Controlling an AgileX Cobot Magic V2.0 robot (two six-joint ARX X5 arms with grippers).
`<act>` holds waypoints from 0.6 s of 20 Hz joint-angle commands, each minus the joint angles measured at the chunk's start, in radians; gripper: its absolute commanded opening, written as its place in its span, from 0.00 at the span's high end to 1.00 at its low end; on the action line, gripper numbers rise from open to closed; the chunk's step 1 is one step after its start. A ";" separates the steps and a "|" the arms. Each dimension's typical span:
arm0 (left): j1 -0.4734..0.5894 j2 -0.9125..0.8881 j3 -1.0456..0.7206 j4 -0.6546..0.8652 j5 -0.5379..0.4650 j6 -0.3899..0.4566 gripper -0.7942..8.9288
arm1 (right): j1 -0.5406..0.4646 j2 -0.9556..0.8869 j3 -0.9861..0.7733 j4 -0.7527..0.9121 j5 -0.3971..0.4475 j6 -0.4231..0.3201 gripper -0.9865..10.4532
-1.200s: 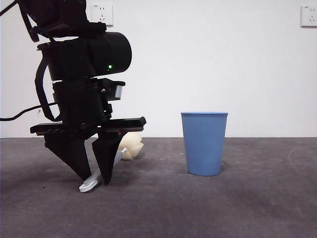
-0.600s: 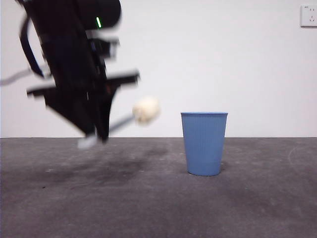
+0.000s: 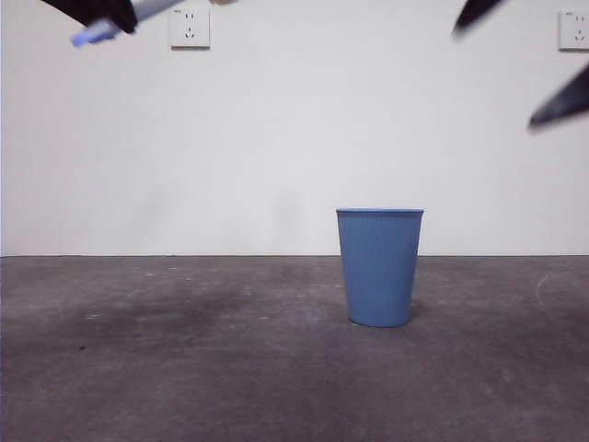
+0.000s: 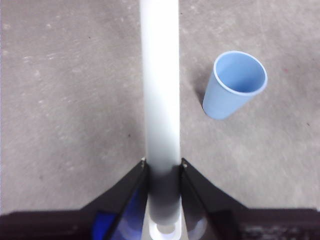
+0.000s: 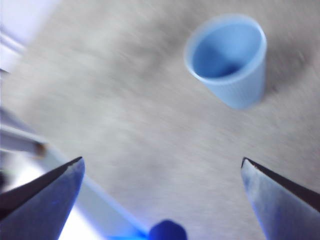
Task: Pick up the cup brush,pick up the cup,insert the brush into the cup,clean the cup,put the cup brush back,put the cup back to the fixed position on the table
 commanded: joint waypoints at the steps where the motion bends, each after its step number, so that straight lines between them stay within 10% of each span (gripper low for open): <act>1: 0.002 -0.018 -0.003 -0.026 0.002 0.026 0.93 | 0.088 0.032 -0.096 0.131 0.098 0.067 0.40; 12: 0.002 -0.023 -0.003 -0.090 0.007 0.072 0.93 | 0.319 0.190 -0.471 0.944 0.511 0.132 0.39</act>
